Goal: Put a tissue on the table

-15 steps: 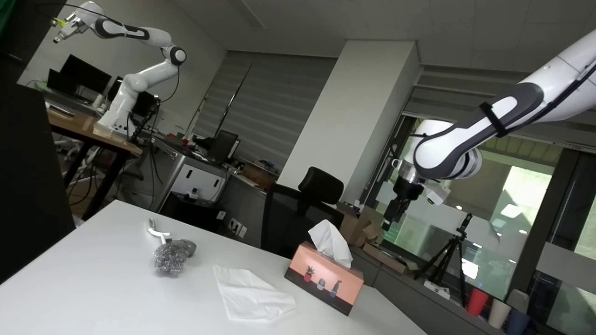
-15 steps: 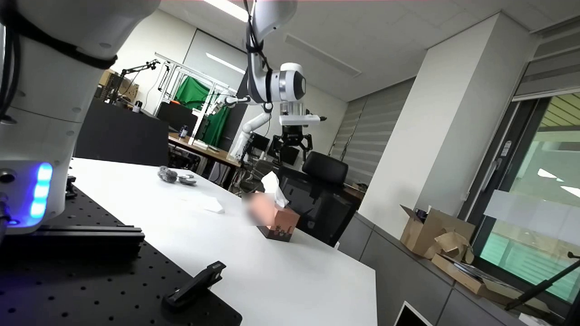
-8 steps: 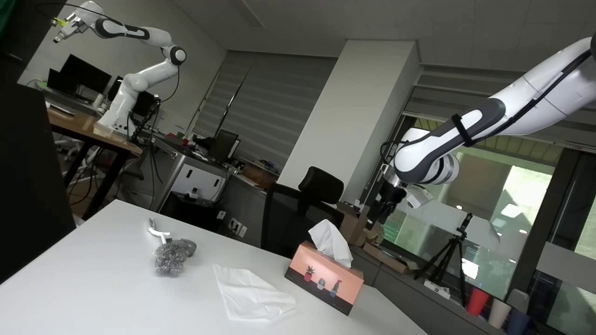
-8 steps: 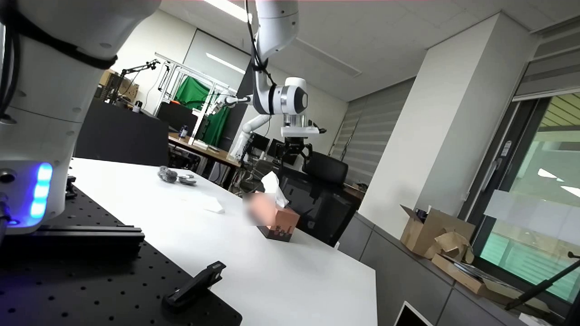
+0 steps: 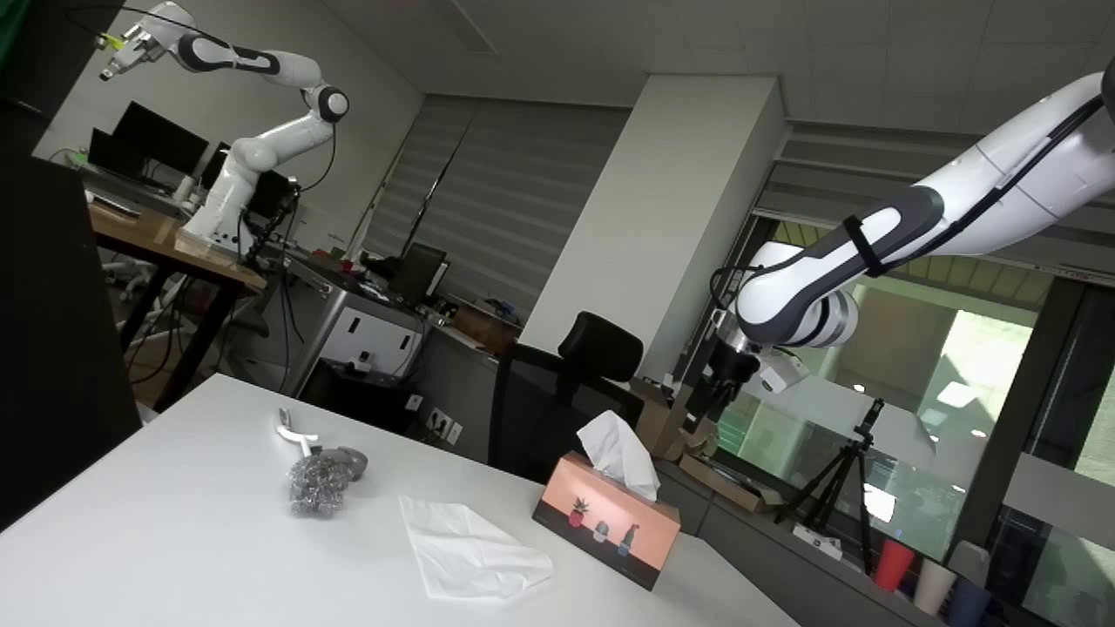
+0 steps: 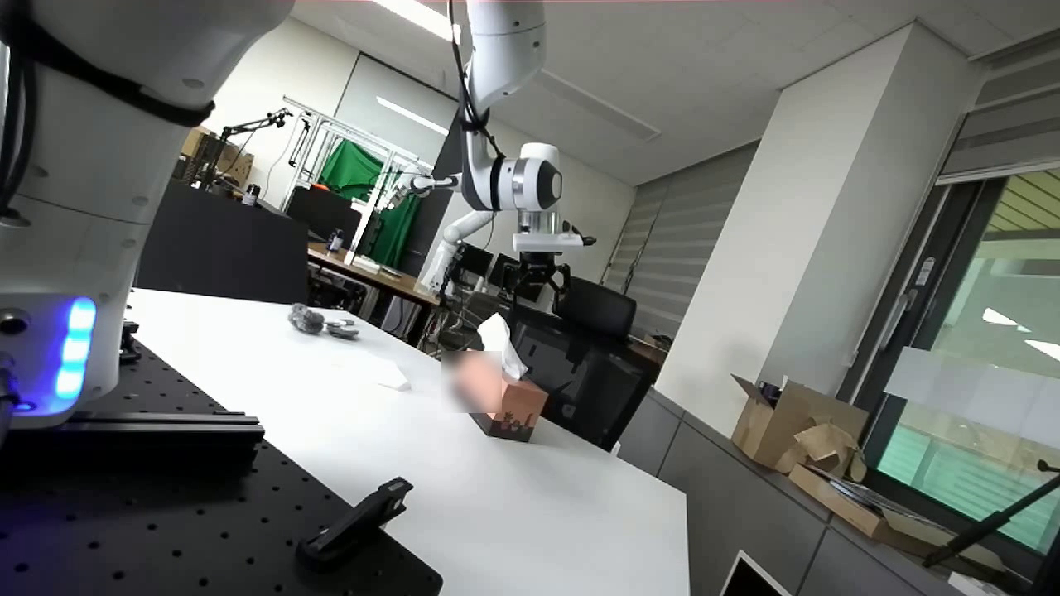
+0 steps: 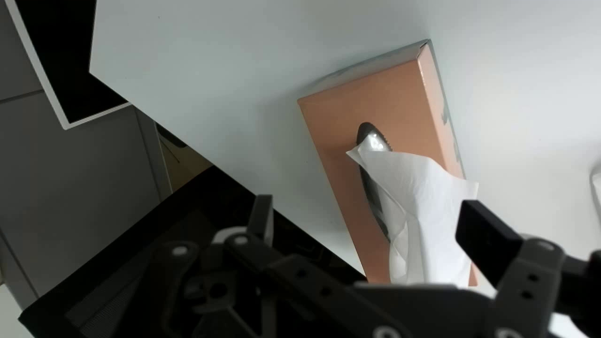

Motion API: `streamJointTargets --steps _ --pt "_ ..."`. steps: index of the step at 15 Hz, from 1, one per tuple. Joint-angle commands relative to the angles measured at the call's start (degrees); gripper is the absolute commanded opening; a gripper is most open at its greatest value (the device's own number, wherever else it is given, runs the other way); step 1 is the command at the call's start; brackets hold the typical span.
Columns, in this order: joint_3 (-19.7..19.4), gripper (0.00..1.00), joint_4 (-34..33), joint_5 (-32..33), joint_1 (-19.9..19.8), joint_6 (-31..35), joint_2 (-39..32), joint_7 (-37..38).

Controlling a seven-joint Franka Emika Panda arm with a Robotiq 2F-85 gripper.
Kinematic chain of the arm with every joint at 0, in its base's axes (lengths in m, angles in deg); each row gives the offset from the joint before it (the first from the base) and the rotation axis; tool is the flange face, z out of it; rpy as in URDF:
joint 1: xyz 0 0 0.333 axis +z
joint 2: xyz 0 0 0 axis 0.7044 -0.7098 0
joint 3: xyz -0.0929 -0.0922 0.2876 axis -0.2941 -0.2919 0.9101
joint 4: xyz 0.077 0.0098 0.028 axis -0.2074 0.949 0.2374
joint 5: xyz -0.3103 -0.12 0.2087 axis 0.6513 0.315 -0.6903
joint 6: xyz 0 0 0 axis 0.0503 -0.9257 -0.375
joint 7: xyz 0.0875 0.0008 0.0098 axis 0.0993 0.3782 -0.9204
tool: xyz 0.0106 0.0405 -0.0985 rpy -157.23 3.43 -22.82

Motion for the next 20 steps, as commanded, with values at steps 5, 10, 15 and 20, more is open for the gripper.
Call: streamJointTargets --steps 5,10,15,20 --pt "-1.16 1.00 -0.03 2.02 1.31 1.84 -0.48 1.66" --pt "1.45 1.00 -0.68 -0.51 0.89 3.07 -2.31 -0.52" --pt "3.05 1.00 -2.17 -3.30 0.77 6.85 -5.80 0.21" --pt "2.79 1.00 -2.16 -5.71 1.35 10.63 -7.91 2.26"
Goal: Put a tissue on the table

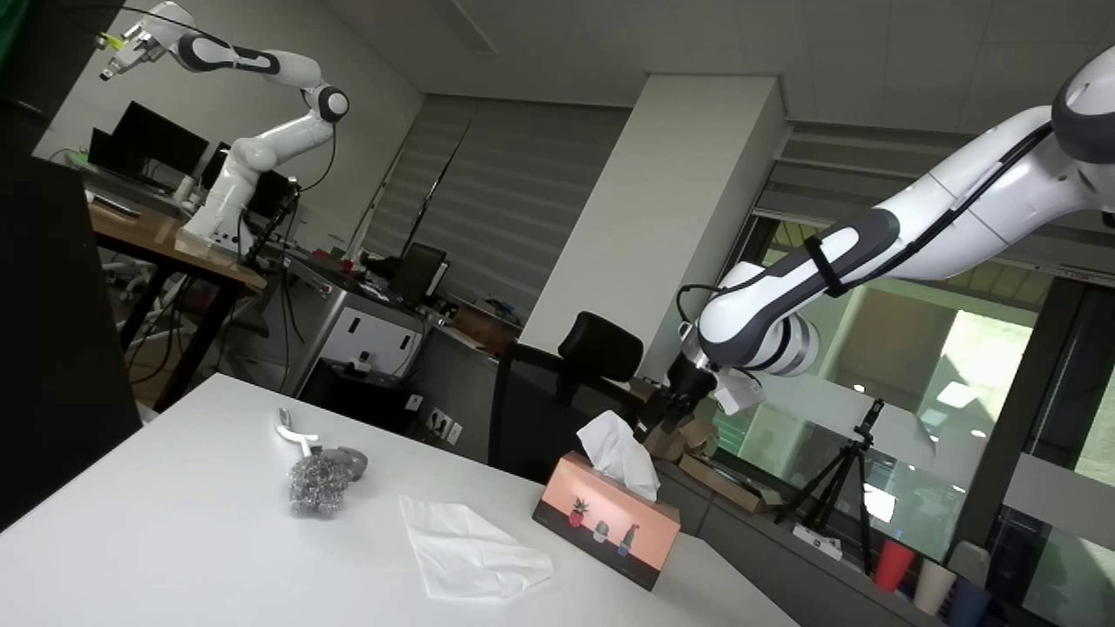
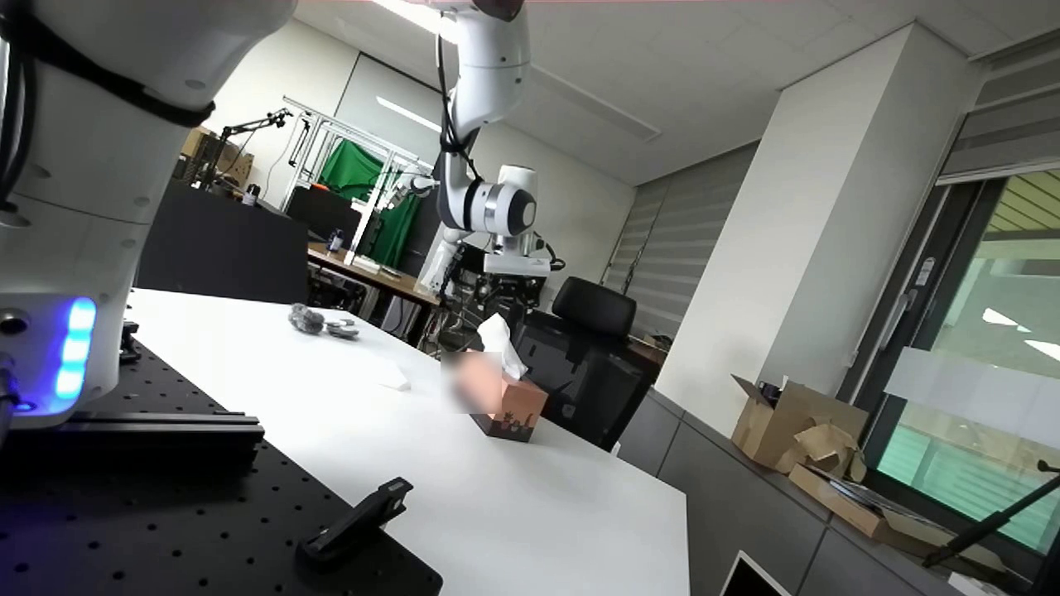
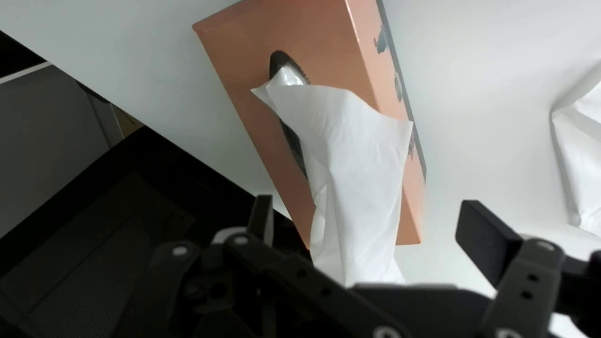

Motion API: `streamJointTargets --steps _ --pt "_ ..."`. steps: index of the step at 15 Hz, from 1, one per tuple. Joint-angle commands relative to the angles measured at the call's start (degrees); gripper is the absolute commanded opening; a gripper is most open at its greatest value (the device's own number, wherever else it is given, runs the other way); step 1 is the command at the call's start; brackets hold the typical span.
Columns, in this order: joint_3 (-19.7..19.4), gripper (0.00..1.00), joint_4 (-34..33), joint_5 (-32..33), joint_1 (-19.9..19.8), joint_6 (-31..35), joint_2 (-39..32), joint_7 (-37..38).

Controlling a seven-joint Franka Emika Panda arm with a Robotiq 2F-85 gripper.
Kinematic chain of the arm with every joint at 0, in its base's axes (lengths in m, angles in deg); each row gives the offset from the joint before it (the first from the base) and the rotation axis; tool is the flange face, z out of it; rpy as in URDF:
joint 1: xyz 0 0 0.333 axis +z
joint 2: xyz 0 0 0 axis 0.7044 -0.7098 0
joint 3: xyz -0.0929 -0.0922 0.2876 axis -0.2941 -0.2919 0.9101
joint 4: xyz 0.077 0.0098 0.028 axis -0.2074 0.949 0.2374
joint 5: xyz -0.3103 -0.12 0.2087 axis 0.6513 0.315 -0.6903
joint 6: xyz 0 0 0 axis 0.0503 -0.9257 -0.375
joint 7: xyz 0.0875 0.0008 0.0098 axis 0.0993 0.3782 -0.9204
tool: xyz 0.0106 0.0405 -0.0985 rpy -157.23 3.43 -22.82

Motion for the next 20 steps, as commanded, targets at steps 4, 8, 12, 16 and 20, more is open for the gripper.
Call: streamJointTargets --steps 4,8,12,16,20 --pt "-2.90 1.00 -0.50 1.25 2.10 7.69 -2.29 5.02" --pt "-7.22 1.00 0.28 1.73 5.69 13.74 -3.25 8.86" --pt "-11.57 1.00 -0.12 1.43 9.79 15.43 -5.03 12.14" --pt "-15.78 1.00 -0.38 1.51 14.06 15.34 -6.84 15.33" --pt "-20.55 1.00 -0.49 1.57 18.35 16.96 -8.50 18.17"
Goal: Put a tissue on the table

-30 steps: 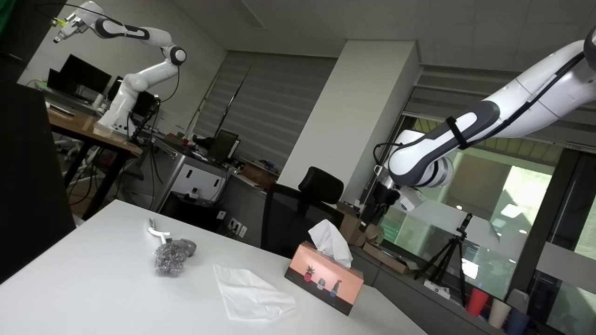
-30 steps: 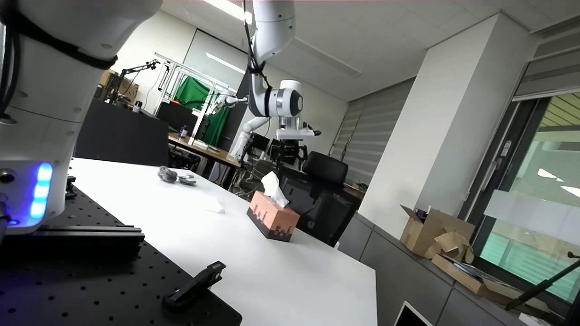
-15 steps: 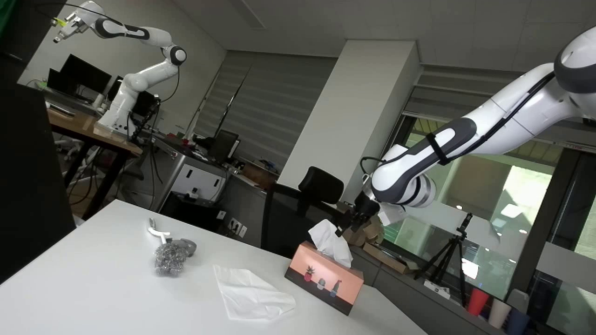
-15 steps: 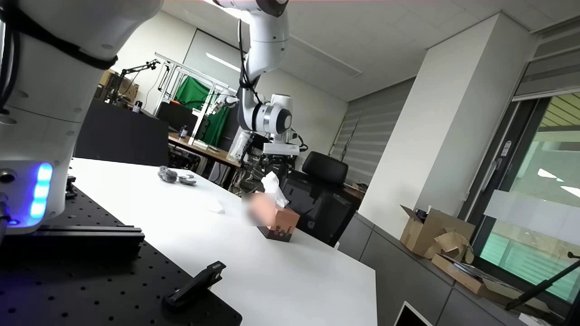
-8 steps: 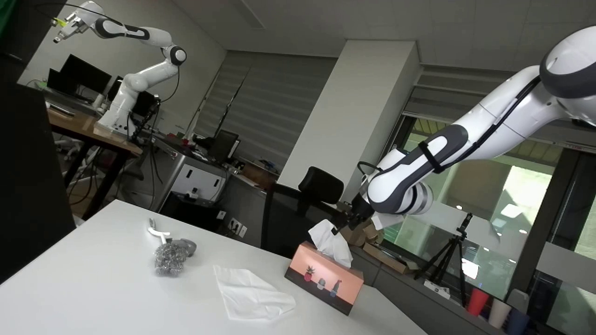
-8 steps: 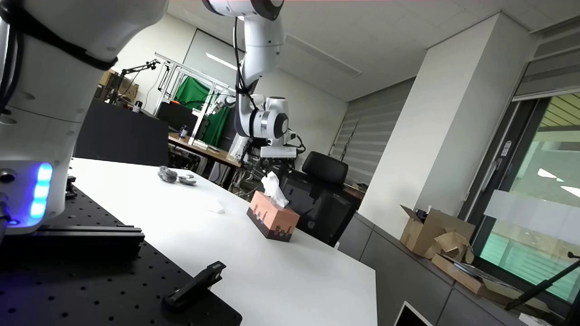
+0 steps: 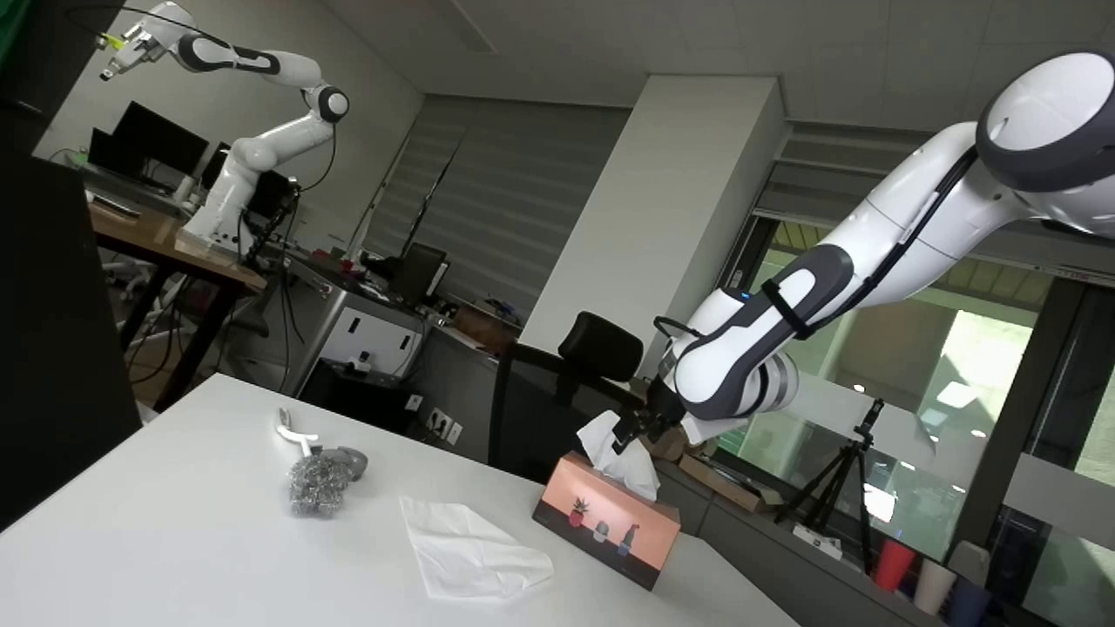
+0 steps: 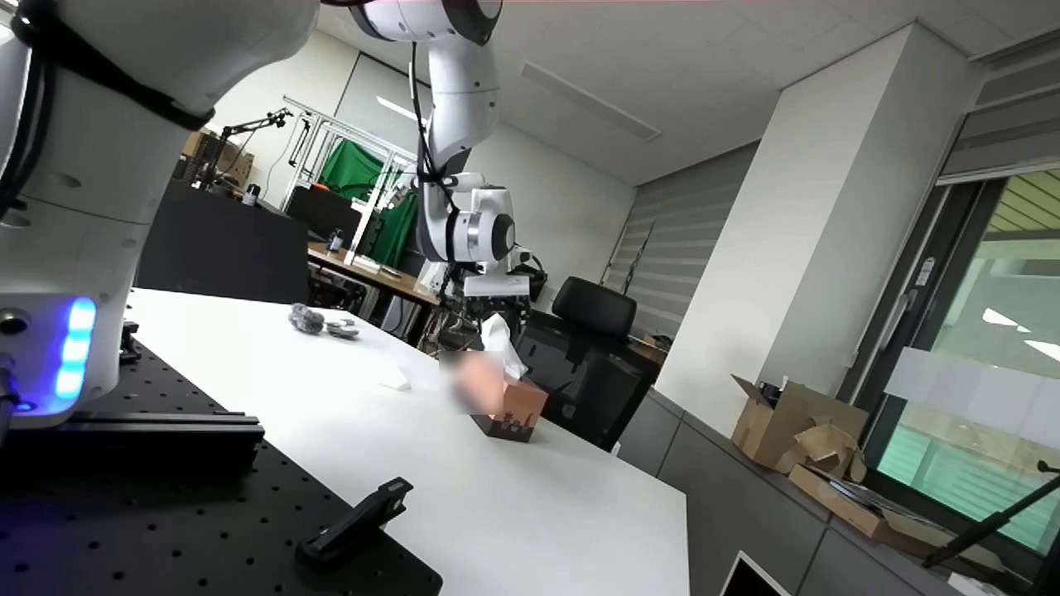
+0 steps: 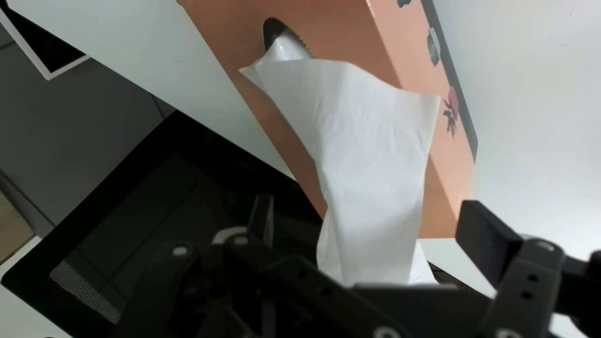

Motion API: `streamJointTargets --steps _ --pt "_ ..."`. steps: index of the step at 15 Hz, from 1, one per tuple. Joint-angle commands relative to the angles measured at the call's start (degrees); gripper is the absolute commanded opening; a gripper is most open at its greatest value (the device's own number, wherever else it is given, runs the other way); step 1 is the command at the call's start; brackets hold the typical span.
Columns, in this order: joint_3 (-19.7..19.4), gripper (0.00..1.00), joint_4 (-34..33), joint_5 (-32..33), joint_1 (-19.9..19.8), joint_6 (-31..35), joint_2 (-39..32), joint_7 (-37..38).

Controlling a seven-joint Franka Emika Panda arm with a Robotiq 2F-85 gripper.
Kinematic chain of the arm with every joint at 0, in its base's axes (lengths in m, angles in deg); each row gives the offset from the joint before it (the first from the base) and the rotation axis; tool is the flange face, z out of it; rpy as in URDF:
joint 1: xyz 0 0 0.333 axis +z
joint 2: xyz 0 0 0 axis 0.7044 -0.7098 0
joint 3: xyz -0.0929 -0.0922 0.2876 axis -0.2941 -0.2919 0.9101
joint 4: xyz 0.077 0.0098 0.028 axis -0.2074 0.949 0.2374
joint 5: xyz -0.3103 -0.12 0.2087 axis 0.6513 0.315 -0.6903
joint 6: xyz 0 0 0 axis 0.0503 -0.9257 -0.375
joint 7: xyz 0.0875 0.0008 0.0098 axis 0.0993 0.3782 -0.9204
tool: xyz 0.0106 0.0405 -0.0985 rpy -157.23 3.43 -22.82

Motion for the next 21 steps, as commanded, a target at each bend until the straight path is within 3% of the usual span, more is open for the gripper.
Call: streamJointTargets --steps 1,10,15,21 --pt "-5.37 1.00 -0.79 0.97 4.36 2.36 -1.89 5.48" --pt "-18.76 1.00 -0.86 -3.91 15.50 8.63 -8.32 9.85" --pt "-22.72 1.00 -1.58 -7.06 19.19 7.84 -9.64 9.03" --pt "-25.22 1.00 -3.92 -6.64 20.65 5.75 -9.11 7.39"
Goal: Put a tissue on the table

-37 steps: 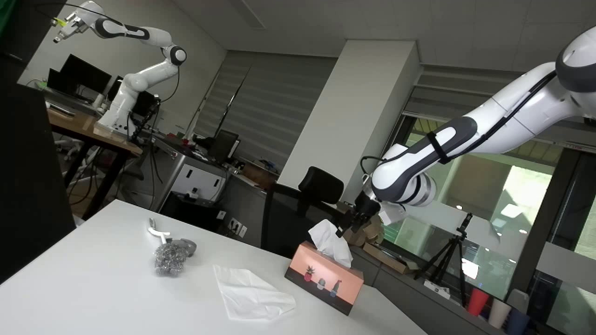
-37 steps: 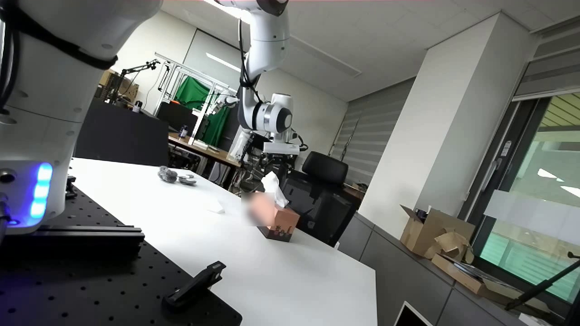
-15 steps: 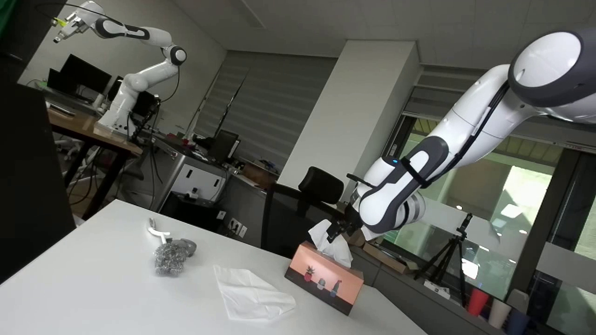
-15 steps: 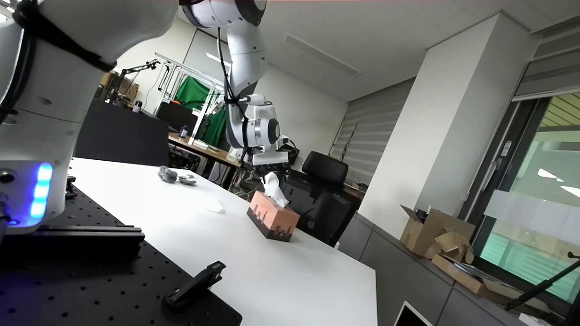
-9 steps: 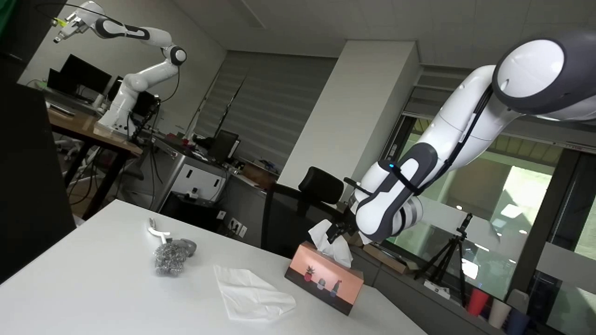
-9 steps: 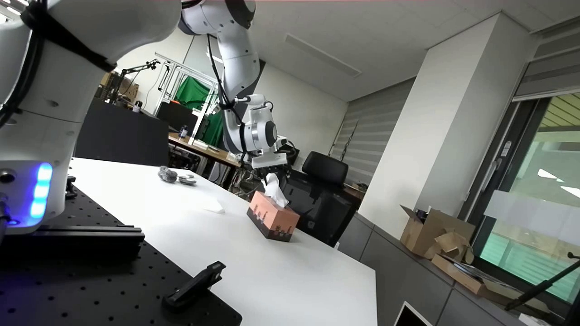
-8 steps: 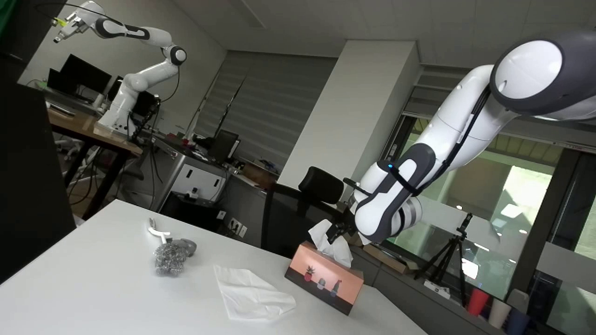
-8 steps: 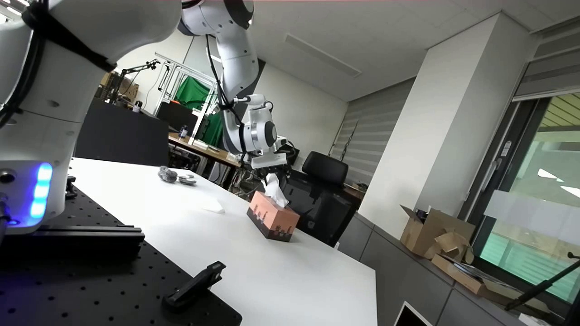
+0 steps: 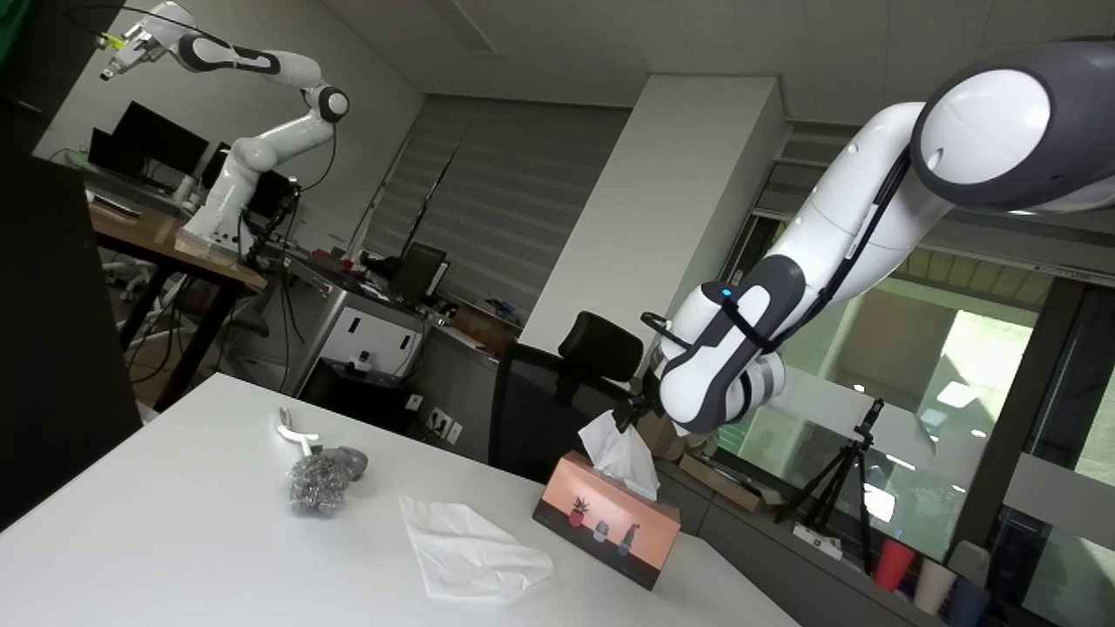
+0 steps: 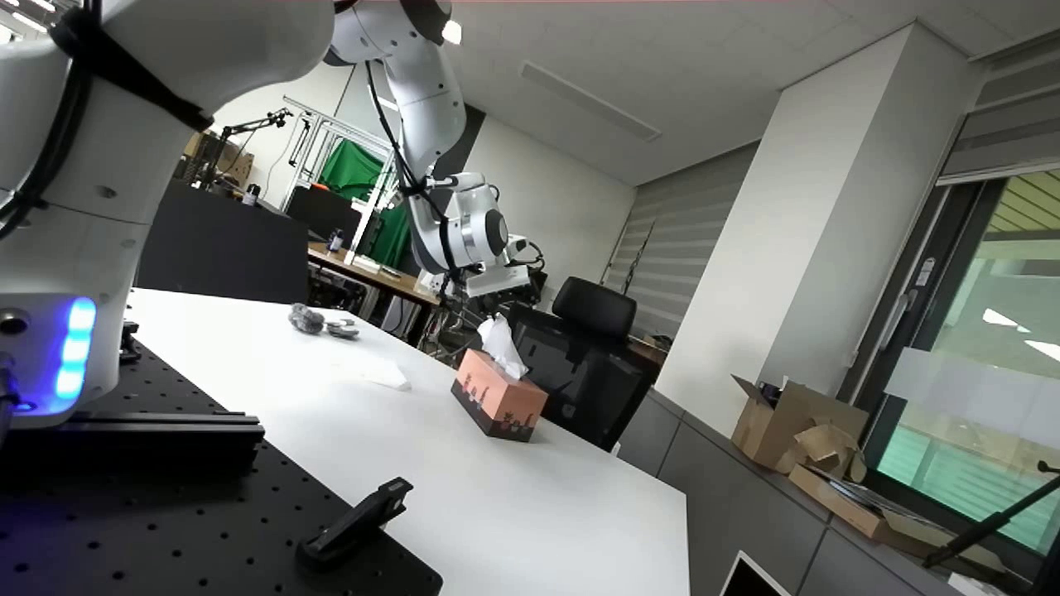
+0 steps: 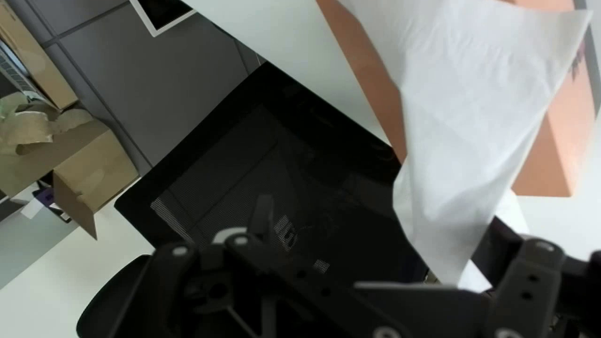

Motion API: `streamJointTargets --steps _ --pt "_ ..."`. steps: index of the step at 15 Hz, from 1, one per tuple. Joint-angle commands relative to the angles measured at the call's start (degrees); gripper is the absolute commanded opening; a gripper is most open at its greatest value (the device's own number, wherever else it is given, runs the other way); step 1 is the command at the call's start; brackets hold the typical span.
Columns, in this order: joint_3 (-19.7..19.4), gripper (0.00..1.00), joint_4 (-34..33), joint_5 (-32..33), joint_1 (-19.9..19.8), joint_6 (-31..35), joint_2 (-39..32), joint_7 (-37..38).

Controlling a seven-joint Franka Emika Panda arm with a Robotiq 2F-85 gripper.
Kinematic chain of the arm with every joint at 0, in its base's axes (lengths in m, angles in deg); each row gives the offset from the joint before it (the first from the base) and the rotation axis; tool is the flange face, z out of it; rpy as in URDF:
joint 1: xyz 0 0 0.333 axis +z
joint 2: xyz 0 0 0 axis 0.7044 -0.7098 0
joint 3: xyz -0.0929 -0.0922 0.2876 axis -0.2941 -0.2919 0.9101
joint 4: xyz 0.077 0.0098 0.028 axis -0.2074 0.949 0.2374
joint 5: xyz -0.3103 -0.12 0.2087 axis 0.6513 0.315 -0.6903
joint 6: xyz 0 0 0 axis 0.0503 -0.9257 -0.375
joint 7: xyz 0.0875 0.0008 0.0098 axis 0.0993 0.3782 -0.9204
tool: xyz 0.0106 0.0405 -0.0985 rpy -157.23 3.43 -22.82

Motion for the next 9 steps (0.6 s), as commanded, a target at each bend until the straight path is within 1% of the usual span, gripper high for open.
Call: streamJointTargets --steps 1,3,4,5,7,8,9 --pt "0.03 1.00 -2.14 1.33 -0.53 -3.15 0.42 -1.07" --pt "2.29 1.00 -2.57 3.11 -2.11 -5.83 1.41 -3.03" --pt "3.40 0.75 -2.80 3.99 -2.83 -7.11 1.74 -3.89" --pt "4.46 0.72 -3.12 5.04 -3.55 -8.46 1.94 -4.49" --pt "7.47 0.60 -3.92 7.18 -5.82 -11.39 2.76 -5.75" --pt "9.10 0.51 -4.39 8.20 -7.11 -12.87 3.14 -6.21" --pt "10.17 0.45 -4.84 9.27 -8.07 -14.01 3.29 -6.17"
